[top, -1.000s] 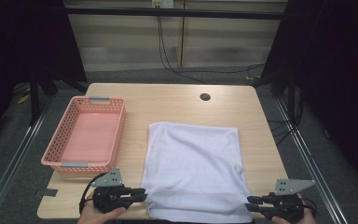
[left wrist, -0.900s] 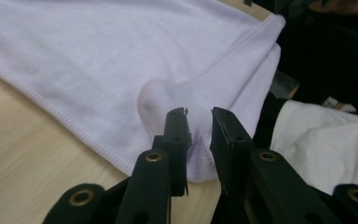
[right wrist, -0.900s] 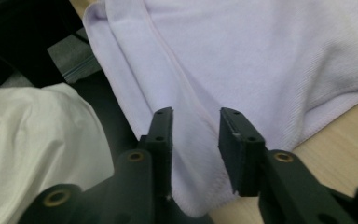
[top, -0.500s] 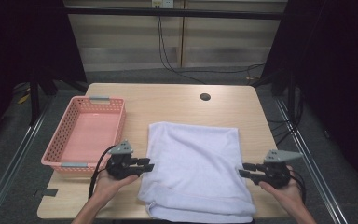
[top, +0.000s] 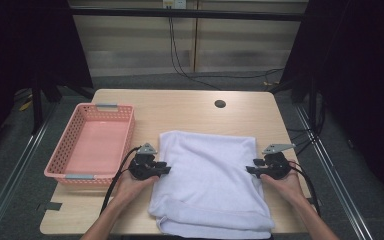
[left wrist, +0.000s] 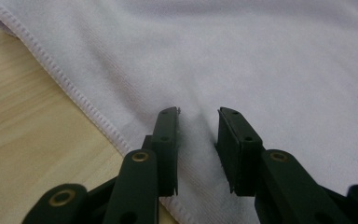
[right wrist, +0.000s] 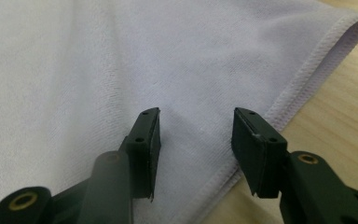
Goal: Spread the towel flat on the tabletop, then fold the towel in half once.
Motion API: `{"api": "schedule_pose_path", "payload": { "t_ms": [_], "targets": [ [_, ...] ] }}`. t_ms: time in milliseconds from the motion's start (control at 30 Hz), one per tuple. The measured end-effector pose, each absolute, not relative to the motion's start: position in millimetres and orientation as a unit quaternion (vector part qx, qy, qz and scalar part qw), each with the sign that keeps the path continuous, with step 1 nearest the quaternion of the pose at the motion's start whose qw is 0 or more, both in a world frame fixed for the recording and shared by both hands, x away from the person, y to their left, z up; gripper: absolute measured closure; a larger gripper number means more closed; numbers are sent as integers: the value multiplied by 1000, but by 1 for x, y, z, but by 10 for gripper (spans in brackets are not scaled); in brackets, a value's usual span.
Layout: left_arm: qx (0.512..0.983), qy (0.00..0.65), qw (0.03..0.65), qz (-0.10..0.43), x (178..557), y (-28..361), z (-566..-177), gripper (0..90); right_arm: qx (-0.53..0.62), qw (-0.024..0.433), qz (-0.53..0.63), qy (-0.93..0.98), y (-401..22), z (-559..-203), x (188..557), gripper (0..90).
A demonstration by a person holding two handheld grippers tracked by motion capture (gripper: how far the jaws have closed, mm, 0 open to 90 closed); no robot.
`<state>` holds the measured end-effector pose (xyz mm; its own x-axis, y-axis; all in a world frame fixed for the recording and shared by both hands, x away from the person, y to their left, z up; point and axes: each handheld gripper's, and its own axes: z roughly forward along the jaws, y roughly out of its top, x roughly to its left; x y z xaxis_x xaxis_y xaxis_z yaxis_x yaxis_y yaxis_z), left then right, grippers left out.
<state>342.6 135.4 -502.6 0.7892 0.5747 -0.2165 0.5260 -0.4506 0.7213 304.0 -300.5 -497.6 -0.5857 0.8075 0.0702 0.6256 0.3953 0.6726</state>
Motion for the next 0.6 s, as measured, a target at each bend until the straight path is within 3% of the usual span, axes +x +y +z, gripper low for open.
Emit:
{"api": "schedule_pose_path", "payload": {
  "t_ms": [67, 300, 600],
  "targets": [
    [853, 317, 413, 30, 340, 136, -503, 703, 425, 147, 332, 829, -298, -499, 301, 545],
    [865, 291, 408, 14, 313, 137, -502, 753, 418, 135, 328, 836, -303, -496, 282, 791],
    [887, 257, 384, -11, 267, 138, -495, 756, 403, 100, 333, 847, -308, -493, 233, 808]
  ]
}}
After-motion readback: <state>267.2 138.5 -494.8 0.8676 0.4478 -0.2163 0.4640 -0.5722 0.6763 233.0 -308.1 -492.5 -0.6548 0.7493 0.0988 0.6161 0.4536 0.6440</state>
